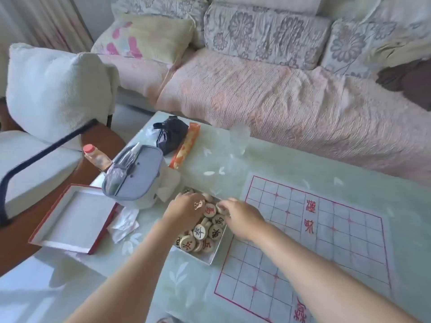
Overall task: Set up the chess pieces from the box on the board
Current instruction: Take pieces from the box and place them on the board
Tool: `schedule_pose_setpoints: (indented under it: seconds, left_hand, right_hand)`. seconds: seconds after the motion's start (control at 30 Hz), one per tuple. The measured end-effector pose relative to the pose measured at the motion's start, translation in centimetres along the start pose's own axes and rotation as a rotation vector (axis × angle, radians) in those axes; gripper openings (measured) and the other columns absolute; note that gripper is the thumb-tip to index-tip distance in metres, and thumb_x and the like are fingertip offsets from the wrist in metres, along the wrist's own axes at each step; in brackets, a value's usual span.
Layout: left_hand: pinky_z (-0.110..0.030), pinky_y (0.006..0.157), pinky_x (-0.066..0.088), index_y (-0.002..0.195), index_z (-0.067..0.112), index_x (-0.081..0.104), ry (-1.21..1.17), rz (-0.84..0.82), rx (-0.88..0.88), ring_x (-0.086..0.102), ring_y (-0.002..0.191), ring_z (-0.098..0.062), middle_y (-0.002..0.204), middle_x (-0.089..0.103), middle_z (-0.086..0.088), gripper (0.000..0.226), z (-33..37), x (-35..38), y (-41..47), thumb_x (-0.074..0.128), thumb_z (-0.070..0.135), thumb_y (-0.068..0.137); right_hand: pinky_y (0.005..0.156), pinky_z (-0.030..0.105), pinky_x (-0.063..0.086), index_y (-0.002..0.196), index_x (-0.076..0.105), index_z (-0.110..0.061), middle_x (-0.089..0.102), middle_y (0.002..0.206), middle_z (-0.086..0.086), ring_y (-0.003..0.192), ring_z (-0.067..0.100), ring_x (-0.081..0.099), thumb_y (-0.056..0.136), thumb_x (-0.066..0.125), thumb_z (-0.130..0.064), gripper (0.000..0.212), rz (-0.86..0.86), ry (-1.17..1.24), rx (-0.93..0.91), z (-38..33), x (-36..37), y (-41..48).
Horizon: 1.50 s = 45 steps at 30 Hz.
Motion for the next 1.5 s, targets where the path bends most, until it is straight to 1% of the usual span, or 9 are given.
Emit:
schedule_pose_setpoints:
  seconds: [0.17,0.43,0.6,0.8,0.93,1.03,1.2,1.3,1.5]
  left_hand:
    - [-0.036,0.101,0.035,0.123,0.040,0.056,0.174,0.121,0.108,0.036,0.123,-0.020,0.127,0.051,0.007,0.033,-1.1,4.0,3.2,0.048,0.036,0.091]
    - [-0.032,0.097,0.028,0.119,0.051,0.052,0.335,0.267,0.311,0.033,0.112,-0.016,0.116,0.043,0.013,0.041,-1.5,6.8,4.9,0.053,0.059,0.079]
    - [-0.033,0.096,0.024,0.107,0.046,0.056,0.254,0.310,0.276,0.033,0.110,-0.016,0.111,0.046,0.012,0.031,-2.1,6.6,4.6,0.059,0.056,0.077]
    - [-0.034,0.085,0.021,0.089,0.040,0.054,0.149,0.356,0.288,0.040,0.100,-0.014,0.083,0.056,0.023,0.014,-1.3,4.8,2.8,0.063,0.044,0.080]
    - [-0.032,0.088,0.034,0.107,0.036,0.061,-0.104,0.428,0.313,0.052,0.094,-0.010,0.088,0.056,0.020,0.023,-0.5,2.8,-0.6,0.061,0.034,0.084]
    - [-0.025,0.076,0.044,0.108,0.030,0.066,-0.295,0.431,0.329,0.057,0.085,-0.009,0.099,0.058,0.012,0.024,-0.7,3.1,-3.5,0.063,0.025,0.085]
    - [-0.011,0.060,0.036,0.107,0.035,0.065,-0.306,0.350,0.307,0.054,0.077,0.006,0.096,0.061,0.014,0.020,-2.0,6.3,-6.4,0.063,0.032,0.087]
    - [-0.011,0.061,0.037,0.108,0.034,0.065,-0.306,0.358,0.319,0.056,0.081,0.001,0.095,0.064,0.014,0.021,-1.4,6.4,-6.8,0.062,0.033,0.087]
    - [-0.008,0.056,0.042,0.104,0.033,0.066,-0.417,0.299,0.312,0.059,0.073,0.004,0.087,0.065,0.013,0.021,-1.9,8.0,-6.5,0.066,0.038,0.083]
  right_hand:
    - [0.083,0.039,0.049,0.136,0.052,-0.028,0.051,0.120,0.003,0.108,0.029,0.056,0.096,0.049,-0.022,0.040,0.056,-0.108,-0.005,3.9,4.1,5.0]
    - [0.075,0.036,0.050,0.134,0.052,-0.043,0.040,0.101,-0.003,0.100,0.026,0.056,0.087,0.057,-0.020,0.052,-0.022,-0.239,-0.071,6.1,6.8,9.3]
    - [0.070,0.034,0.046,0.121,0.056,-0.031,0.045,0.112,0.000,0.089,0.022,0.057,0.089,0.061,-0.029,0.032,0.152,-0.161,-0.143,5.4,6.1,8.1]
    - [0.082,0.037,0.051,0.115,0.052,-0.026,0.059,0.114,-0.008,0.100,0.020,0.059,0.083,0.070,-0.021,0.037,0.347,-0.099,-0.103,4.5,2.6,2.0]
    - [0.086,0.037,0.050,0.120,0.054,-0.026,0.054,0.110,-0.011,0.102,0.015,0.055,0.077,0.079,-0.040,0.052,0.339,-0.155,-0.007,5.4,2.7,-2.3]
    - [0.083,0.033,0.047,0.119,0.056,-0.027,0.056,0.114,-0.009,0.102,0.015,0.055,0.078,0.076,-0.053,0.052,0.336,-0.135,0.042,6.0,3.4,-4.7]
    - [0.087,0.031,0.047,0.123,0.056,-0.030,0.052,0.119,-0.010,0.108,0.015,0.056,0.080,0.075,-0.042,0.048,0.256,-0.141,0.114,6.9,7.3,-6.7]
    - [0.076,0.027,0.044,0.124,0.051,-0.035,0.056,0.120,-0.015,0.104,0.011,0.057,0.079,0.073,-0.040,0.051,0.217,-0.134,0.133,6.8,10.0,-7.2]
    - [0.076,0.028,0.045,0.097,0.057,-0.036,0.059,0.108,-0.019,0.096,0.007,0.057,0.073,0.075,-0.052,0.033,0.302,-0.115,0.139,5.9,12.0,-6.8]
Point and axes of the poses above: each hand's wrist, its own y-axis towards the middle knuckle, its own x-axis out of the palm, z = x × y, the point moved 10 cm from there along y, towards the middle knuckle
